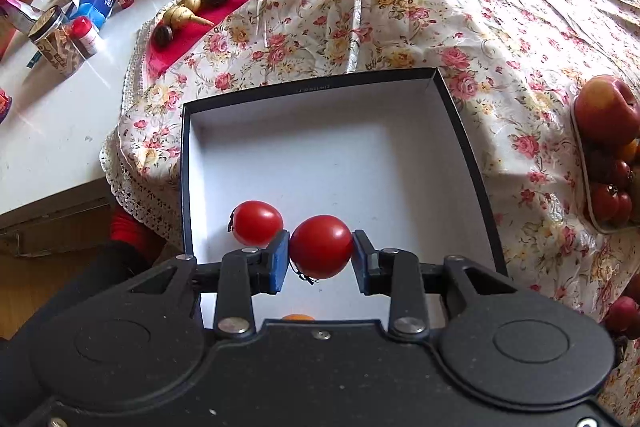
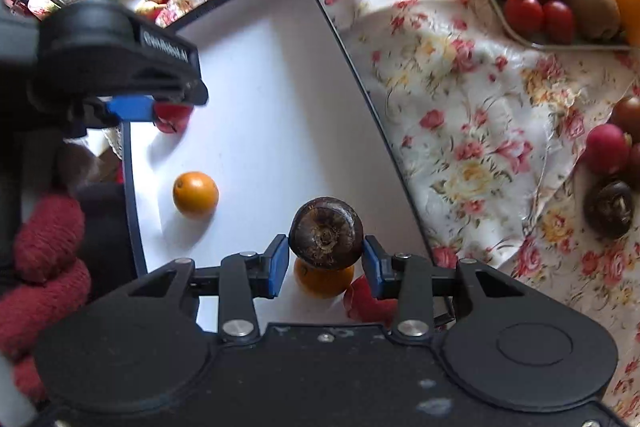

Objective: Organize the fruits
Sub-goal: 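Lower both fruits into the box and open both grippers, then move both tools back to the loose plums beside the tray, then grasp a red plum with the left gripper while the right grasps a dark plum, then carry both plums over the box and open both grippers to drop them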

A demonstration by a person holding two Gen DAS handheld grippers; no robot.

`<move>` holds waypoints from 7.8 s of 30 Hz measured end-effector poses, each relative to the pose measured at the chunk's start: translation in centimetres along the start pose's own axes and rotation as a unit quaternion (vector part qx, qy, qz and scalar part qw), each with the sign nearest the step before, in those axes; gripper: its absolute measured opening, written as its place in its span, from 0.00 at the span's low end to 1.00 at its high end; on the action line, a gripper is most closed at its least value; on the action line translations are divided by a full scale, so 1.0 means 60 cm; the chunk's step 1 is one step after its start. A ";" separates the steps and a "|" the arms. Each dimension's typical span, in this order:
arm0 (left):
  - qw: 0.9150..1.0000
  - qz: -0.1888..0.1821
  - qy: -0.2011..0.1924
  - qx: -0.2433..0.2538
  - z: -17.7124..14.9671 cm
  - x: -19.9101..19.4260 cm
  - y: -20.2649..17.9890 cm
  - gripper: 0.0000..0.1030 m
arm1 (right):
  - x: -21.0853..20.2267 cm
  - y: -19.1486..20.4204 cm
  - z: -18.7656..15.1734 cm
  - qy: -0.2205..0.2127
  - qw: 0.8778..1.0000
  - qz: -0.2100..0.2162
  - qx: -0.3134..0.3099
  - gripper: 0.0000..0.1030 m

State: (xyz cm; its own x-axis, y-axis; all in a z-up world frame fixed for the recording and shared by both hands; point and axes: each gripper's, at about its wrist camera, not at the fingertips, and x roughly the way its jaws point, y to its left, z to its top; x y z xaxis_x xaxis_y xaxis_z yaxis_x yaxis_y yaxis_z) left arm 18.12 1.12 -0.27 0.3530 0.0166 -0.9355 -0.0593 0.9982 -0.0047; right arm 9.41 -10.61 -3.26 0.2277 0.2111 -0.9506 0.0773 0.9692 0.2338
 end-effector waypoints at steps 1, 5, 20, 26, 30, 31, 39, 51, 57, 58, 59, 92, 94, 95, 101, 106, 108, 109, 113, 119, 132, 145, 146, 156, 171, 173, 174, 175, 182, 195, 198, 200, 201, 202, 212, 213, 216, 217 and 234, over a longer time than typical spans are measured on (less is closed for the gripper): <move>1.000 0.001 0.002 0.000 0.001 0.002 -0.001 0.40 | 0.004 0.002 0.000 0.001 1.000 -0.002 -0.001 0.40; 1.000 -0.007 0.014 -0.006 0.004 0.010 0.002 0.41 | 0.005 0.003 0.001 -0.007 1.000 -0.008 -0.001 0.40; 1.000 -0.012 -0.007 -0.010 0.004 -0.006 0.010 0.40 | -0.035 0.017 0.015 -0.050 0.999 0.003 -0.018 0.40; 1.000 -0.012 -0.020 -0.003 0.005 -0.015 0.008 0.40 | -0.036 0.012 0.017 -0.054 0.998 0.007 -0.020 0.40; 1.000 -0.020 -0.018 -0.006 0.006 -0.015 0.010 0.40 | -0.032 0.011 0.015 -0.050 0.999 0.006 -0.018 0.42; 1.000 -0.019 -0.018 -0.006 0.006 -0.015 0.011 0.40 | -0.030 0.012 0.015 -0.047 0.999 0.007 -0.017 0.43; 1.000 -0.010 -0.013 0.002 -0.001 -0.012 0.004 0.40 | -0.032 0.009 0.009 -0.047 0.999 0.014 -0.013 0.43; 1.000 0.008 0.002 0.011 -0.017 -0.010 0.003 0.40 | -0.040 -0.010 -0.005 -0.039 0.999 0.003 0.000 0.43; 1.000 -0.001 0.008 0.029 -0.032 -0.017 -0.006 0.40 | -0.059 -0.032 -0.015 -0.035 0.999 -0.005 0.014 0.42; 0.999 0.000 0.005 0.033 -0.035 -0.021 -0.009 0.40 | -0.065 -0.038 -0.017 -0.036 0.999 -0.007 0.015 0.42; 0.999 0.000 0.001 0.037 -0.037 -0.024 -0.012 0.40 | -0.071 -0.045 -0.019 -0.038 0.999 -0.011 0.016 0.42; 0.977 -0.059 -0.014 0.205 -0.179 -0.054 -0.195 0.40 | -0.138 -0.381 0.056 -0.124 0.968 -0.051 0.211 0.42; 0.976 -0.061 -0.013 0.208 -0.181 -0.053 -0.198 0.40 | -0.127 -0.381 0.058 -0.115 0.970 -0.054 0.208 0.42; 0.976 -0.061 -0.013 0.208 -0.182 -0.053 -0.198 0.40 | -0.120 -0.377 0.060 -0.112 0.970 -0.055 0.207 0.42; 0.976 -0.065 -0.013 0.207 -0.181 -0.054 -0.202 0.40 | -0.075 -0.350 0.073 -0.092 0.974 -0.099 0.184 0.39; 0.975 -0.085 -0.011 0.204 -0.175 -0.058 -0.212 0.40 | -0.072 -0.330 0.075 -0.105 0.974 -0.123 0.158 0.35; 0.973 -0.094 -0.011 0.208 -0.172 -0.061 -0.224 0.40 | -0.081 -0.339 0.074 -0.110 0.973 -0.115 0.165 0.35; 0.973 -0.100 -0.010 0.210 -0.170 -0.063 -0.232 0.40 | -0.088 -0.345 0.072 -0.115 0.972 -0.114 0.169 0.35; 0.969 -0.127 -0.003 0.212 -0.155 -0.069 -0.267 0.40 | -0.124 -0.375 0.058 -0.141 0.965 -0.124 0.183 0.35; 0.965 -0.136 -0.008 0.226 -0.144 -0.063 -0.333 0.40 | -0.162 -0.437 0.023 -0.154 0.959 -0.125 0.204 0.35; 0.960 -0.140 -0.037 0.239 -0.148 -0.045 -0.396 0.41 | -0.178 -0.523 -0.066 -0.149 0.951 -0.130 0.240 0.35; 0.959 -0.185 0.008 0.213 -0.144 -0.016 -0.417 0.50 | -0.155 -0.518 -0.074 -0.147 0.950 -0.145 0.234 0.36; 0.959 -0.190 0.014 0.208 -0.144 -0.014 -0.416 0.50 | -0.153 -0.517 -0.074 -0.147 0.950 -0.147 0.232 0.37; 0.961 -0.217 0.030 0.169 -0.129 -0.008 -0.394 0.42 | -0.170 -0.525 -0.077 -0.151 0.953 -0.118 0.233 0.36; 0.990 -0.117 0.004 0.081 -0.026 -0.030 -0.191 0.42 | -0.184 -0.380 -0.036 -0.142 0.975 -0.066 0.155 0.36; 0.993 -0.097 0.005 0.061 -0.005 -0.024 -0.147 0.42 | -0.178 -0.341 -0.027 -0.138 0.980 -0.053 0.133 0.36; 0.995 -0.086 0.005 0.051 0.005 -0.022 -0.127 0.42 | -0.175 -0.322 -0.022 -0.136 0.982 -0.048 0.122 0.36; 0.996 -0.075 0.006 0.041 0.013 -0.019 -0.108 0.42 | -0.171 -0.302 -0.018 -0.133 0.984 -0.042 0.111 0.36; 0.999 -0.035 0.015 -0.017 0.053 0.003 -0.014 0.42 | -0.122 -0.150 0.007 -0.094 0.995 -0.008 0.045 0.36; 0.996 -0.052 0.030 -0.060 0.050 0.025 0.036 0.42 | -0.035 0.023 0.009 -0.032 0.999 -0.025 -0.015 0.36; 0.996 -0.045 0.039 -0.072 0.055 0.037 0.044 0.42 | -0.035 0.037 0.012 -0.033 0.999 -0.032 -0.018 0.36; 0.995 -0.043 0.043 -0.081 0.055 0.043 0.052 0.42 | -0.034 0.042 0.016 -0.031 0.999 -0.037 -0.016 0.36; 0.995 -0.040 0.044 -0.085 0.056 0.045 0.056 0.42 | -0.032 0.046 0.018 -0.030 0.999 -0.040 -0.015 0.36; 0.995 -0.035 0.043 -0.088 0.056 0.046 0.059 0.42 | -0.037 0.044 0.014 -0.030 0.999 -0.041 -0.014 0.36; 1.000 -0.007 -0.004 -0.029 0.048 0.019 0.047 0.43 | -0.039 0.053 -0.011 -0.038 0.999 -0.039 -0.006 0.36; 1.000 -0.012 -0.009 -0.028 0.046 0.014 0.050 0.43 | -0.038 0.054 -0.014 -0.038 0.998 -0.041 -0.009 0.36; 0.999 -0.036 -0.011 -0.026 0.045 0.007 0.057 0.43 | -0.036 0.055 -0.022 -0.037 0.998 -0.045 -0.013 0.36; 0.999 -0.039 -0.012 -0.022 0.043 0.006 0.057 0.43 | -0.036 0.056 -0.023 -0.039 0.998 -0.046 -0.013 0.36; 0.997 -0.060 0.001 -0.046 0.038 0.007 0.086 0.43 | -0.020 0.062 -0.025 -0.037 0.999 -0.037 -0.007 0.38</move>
State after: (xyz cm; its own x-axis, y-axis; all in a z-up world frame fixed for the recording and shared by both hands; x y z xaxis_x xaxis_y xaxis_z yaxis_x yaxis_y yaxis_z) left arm 20.07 6.41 0.13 0.3607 -0.1033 -0.9269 -0.1013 0.9836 -0.1490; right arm 7.94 -7.07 -1.54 0.2930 0.1289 -0.9474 0.0832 0.9837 0.1595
